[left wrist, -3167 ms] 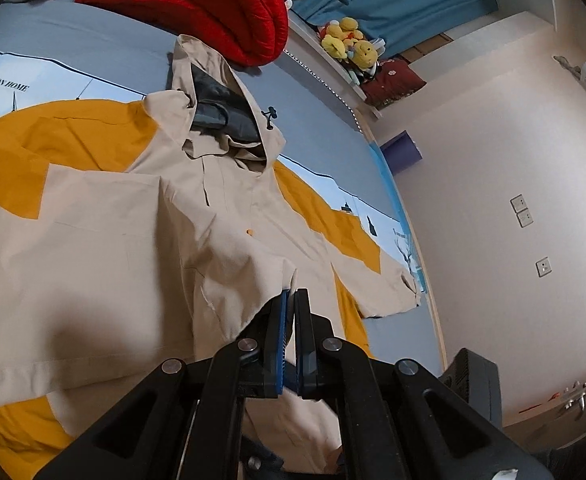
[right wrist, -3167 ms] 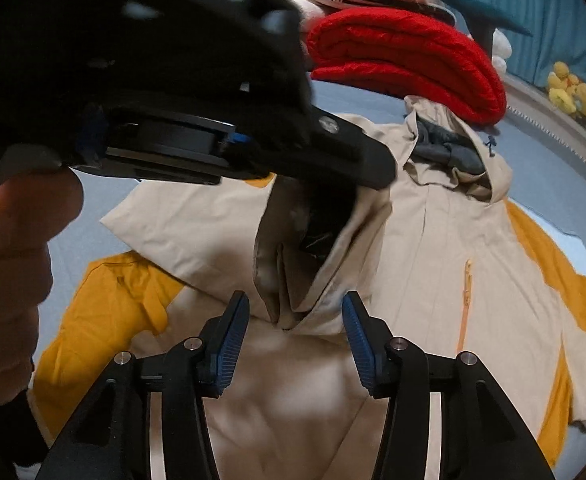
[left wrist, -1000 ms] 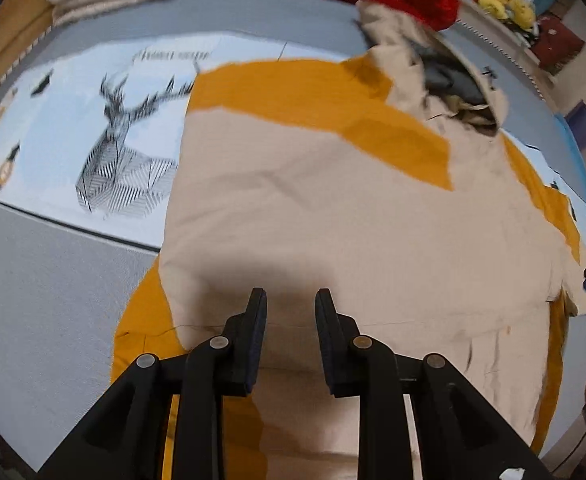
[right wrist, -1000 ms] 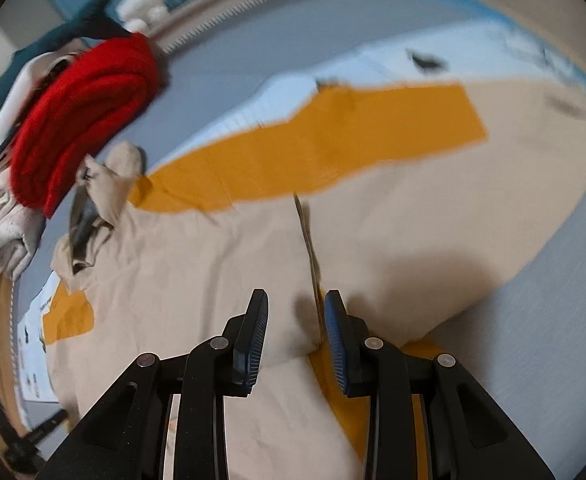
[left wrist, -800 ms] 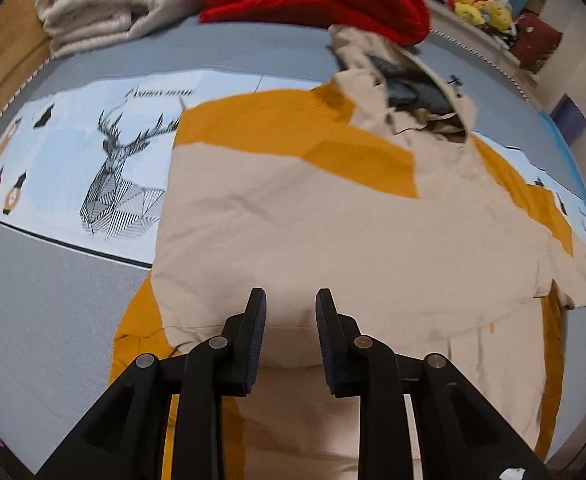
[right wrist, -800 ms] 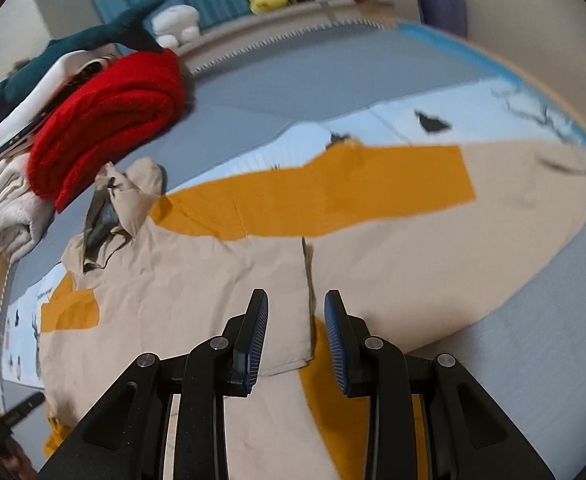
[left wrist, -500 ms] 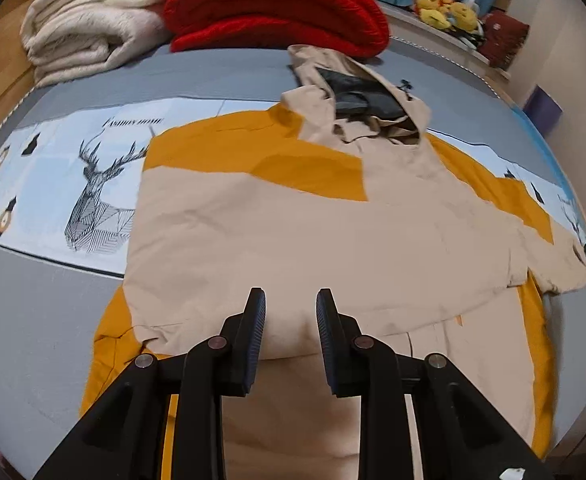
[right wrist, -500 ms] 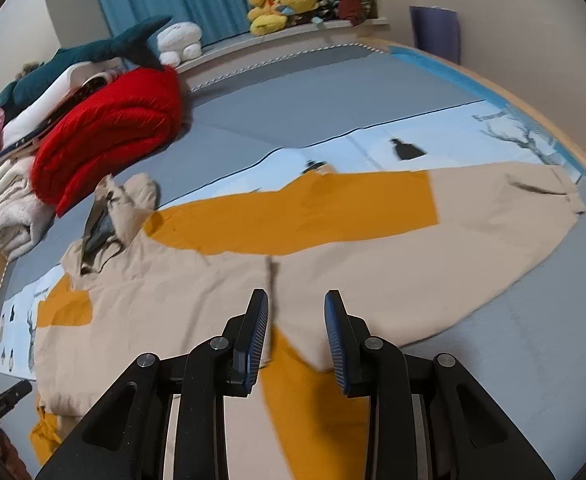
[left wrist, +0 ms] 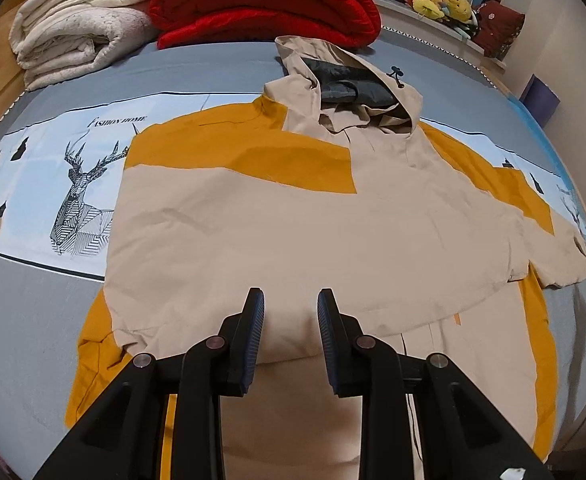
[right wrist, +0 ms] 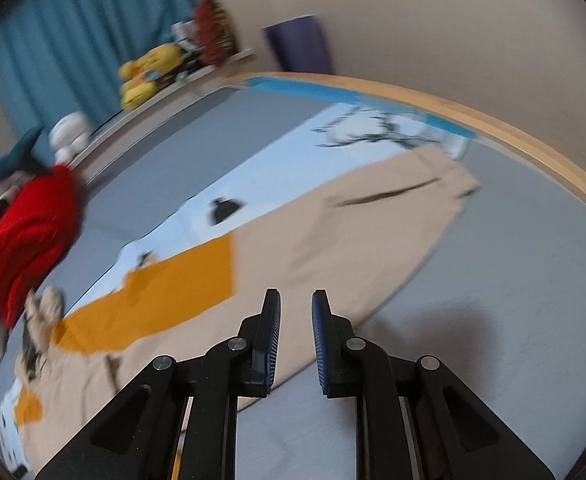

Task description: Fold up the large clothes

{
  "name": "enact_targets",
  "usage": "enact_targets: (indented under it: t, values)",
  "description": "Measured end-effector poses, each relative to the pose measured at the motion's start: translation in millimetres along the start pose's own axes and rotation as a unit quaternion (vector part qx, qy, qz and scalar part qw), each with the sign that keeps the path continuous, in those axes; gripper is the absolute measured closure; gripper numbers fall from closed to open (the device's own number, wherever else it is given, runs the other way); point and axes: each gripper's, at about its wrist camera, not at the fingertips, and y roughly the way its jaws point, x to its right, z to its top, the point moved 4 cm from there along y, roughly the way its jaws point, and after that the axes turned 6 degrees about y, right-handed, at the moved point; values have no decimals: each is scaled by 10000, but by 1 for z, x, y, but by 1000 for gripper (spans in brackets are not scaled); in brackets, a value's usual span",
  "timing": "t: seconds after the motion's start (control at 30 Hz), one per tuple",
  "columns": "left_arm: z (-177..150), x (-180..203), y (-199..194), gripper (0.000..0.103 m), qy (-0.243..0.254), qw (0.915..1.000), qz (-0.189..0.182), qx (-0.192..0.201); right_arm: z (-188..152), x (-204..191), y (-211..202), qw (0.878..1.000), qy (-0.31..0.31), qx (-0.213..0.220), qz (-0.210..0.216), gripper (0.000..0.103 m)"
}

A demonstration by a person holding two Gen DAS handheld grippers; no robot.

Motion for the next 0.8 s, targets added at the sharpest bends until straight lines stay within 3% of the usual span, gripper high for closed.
enact_targets:
  t: [0.2,0.63,0.8]
  values:
    - [8,2,8,79,97,9999,30,10,11,47,32,9985,474,-214,-182,81]
    - [10,1,20,79,105,9999,-2,-107,0,95,106,9845,1609,-694,-58,81]
    - [13,0,23,79,74,9999,-18,-107,8,106,110,9818,1816,-544,-96,81]
